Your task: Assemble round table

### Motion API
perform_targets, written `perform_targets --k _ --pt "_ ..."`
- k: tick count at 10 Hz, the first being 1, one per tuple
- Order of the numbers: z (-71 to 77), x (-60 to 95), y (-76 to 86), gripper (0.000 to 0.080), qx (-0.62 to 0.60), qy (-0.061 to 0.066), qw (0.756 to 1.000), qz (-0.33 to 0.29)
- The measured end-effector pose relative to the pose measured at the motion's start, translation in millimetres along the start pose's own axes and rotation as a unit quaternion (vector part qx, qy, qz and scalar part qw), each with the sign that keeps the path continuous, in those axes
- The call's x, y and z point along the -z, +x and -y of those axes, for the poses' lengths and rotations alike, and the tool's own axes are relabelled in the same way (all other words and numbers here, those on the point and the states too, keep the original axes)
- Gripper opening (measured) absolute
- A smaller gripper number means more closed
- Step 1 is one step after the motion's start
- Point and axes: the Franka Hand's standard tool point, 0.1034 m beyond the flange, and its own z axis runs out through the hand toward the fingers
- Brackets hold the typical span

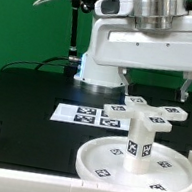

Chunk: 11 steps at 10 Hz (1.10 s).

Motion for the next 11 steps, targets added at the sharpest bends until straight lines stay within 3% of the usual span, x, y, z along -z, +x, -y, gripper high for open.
perform_targets --k 2,6,11 --pt "3.0 -2.6 3.3 0.0649 0.167 -0.021 0.985 0.029" --pt "2.2 -3.2 7.0 0.0649 0.272 -0.018 0.962 0.028" --pt "-4.5 -6.5 12.7 0.0649 0.507 -0.033 0.86 0.036"
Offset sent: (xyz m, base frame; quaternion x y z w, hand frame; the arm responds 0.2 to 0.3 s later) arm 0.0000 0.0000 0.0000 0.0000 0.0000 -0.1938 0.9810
